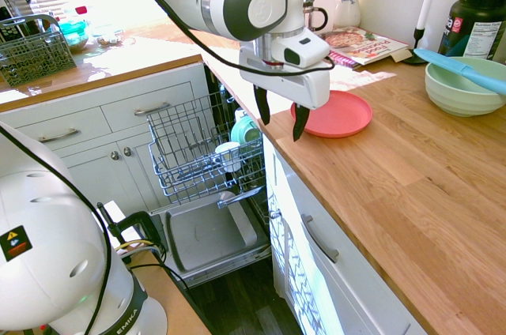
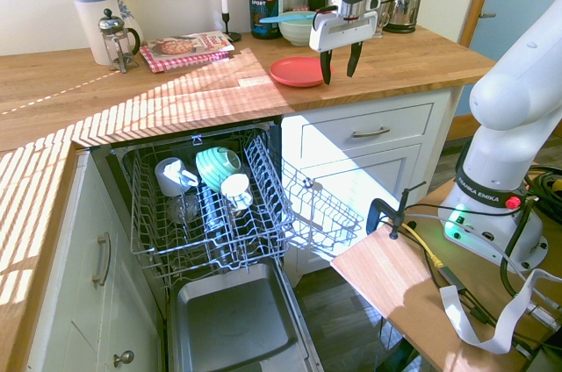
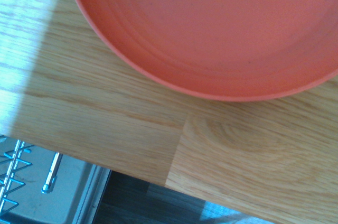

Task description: Put the plate in the dishwasher

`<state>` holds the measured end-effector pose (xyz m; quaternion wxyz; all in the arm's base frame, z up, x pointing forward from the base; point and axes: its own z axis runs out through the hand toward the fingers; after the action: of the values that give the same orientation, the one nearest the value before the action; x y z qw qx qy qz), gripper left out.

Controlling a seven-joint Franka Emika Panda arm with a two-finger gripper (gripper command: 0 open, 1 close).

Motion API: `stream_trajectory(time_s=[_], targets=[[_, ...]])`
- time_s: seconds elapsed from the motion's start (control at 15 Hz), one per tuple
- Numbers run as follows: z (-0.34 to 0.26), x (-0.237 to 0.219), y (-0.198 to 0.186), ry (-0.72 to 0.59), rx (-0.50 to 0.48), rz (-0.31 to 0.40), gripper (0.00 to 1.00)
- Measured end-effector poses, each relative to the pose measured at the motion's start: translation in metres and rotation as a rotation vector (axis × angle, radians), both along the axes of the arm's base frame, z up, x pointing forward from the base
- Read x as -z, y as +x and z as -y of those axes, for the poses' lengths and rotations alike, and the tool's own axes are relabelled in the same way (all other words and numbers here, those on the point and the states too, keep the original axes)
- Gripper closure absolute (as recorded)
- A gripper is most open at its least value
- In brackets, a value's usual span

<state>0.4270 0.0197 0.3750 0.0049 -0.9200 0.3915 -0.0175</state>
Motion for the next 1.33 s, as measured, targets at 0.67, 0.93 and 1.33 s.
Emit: stream_trajectory(time_s=[0.67, 0.93, 1.33], targets=[[0.063, 0.011, 0.016, 0.160, 0.172, 0.081, 0.00], [0.097, 0.025, 0.024, 0.258, 0.290, 0.185, 0.00], [0.125, 0.032, 0.051, 0.407, 0.328, 0.261, 1.00]])
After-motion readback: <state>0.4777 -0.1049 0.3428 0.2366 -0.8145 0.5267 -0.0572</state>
